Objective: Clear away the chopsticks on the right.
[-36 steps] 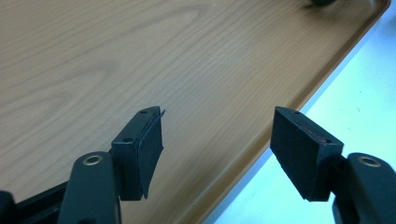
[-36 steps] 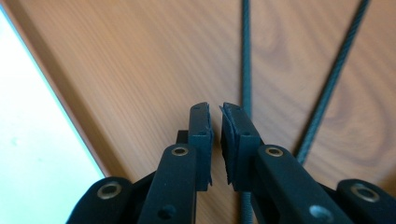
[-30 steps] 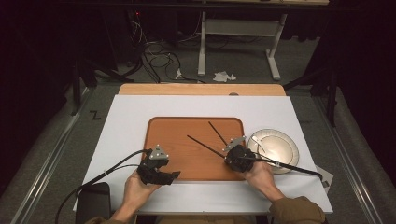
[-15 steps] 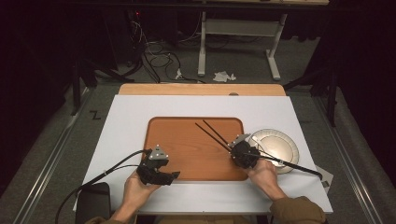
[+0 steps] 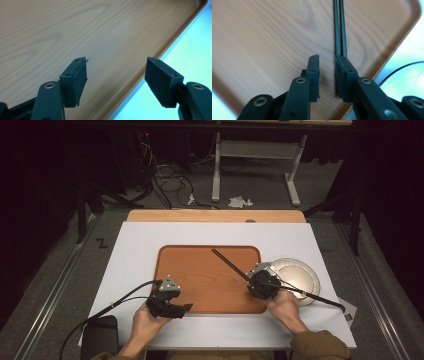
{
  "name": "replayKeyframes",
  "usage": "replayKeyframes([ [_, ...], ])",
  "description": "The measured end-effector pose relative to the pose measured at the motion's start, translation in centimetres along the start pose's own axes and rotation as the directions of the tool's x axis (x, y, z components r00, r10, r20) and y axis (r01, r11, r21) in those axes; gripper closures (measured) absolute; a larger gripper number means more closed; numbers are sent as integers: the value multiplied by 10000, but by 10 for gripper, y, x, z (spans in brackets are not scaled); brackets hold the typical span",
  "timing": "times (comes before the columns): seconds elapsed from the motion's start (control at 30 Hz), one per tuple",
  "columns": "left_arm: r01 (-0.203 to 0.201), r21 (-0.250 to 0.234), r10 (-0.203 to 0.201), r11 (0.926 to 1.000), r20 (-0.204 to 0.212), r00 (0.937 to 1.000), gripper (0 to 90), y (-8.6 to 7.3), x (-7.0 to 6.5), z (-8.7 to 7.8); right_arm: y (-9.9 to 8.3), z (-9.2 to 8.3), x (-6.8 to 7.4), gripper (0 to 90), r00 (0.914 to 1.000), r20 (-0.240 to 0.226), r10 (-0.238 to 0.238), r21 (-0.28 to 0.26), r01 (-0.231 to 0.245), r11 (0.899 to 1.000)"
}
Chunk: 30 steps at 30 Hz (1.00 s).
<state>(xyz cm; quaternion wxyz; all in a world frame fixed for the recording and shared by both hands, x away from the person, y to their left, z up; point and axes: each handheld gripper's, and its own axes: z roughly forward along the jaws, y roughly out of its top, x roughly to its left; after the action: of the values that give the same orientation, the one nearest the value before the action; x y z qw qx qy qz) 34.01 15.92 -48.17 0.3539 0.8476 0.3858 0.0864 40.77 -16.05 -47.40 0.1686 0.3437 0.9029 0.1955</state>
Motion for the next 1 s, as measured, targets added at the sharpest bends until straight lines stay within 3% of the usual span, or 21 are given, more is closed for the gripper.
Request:
replayKeyframes([
  [0.2, 14, -26, -14, 10000, -6, 10000, 341, 0, 0, 0, -3, -24, -6, 668, 9999, -45, 129, -883, -133, 9960],
  [0.37, 12, -43, -12, 10000, -30, 10000, 341, 0, 1, -1, -7, -38, -11, 627, 9985, -495, 218, -1401, -286, 9897],
  [0.67, 99, 0, -99, 10000, -18, 9999, 344, 0, 1, 0, -18, -52, -19, 567, 9958, -760, 507, -1913, -645, 9794],
  [1.0, 110, -3, -110, 9999, -29, 9999, 344, 0, 1, 0, -36, -62, -18, 542, 9942, -933, 530, -1952, -705, 9782],
])
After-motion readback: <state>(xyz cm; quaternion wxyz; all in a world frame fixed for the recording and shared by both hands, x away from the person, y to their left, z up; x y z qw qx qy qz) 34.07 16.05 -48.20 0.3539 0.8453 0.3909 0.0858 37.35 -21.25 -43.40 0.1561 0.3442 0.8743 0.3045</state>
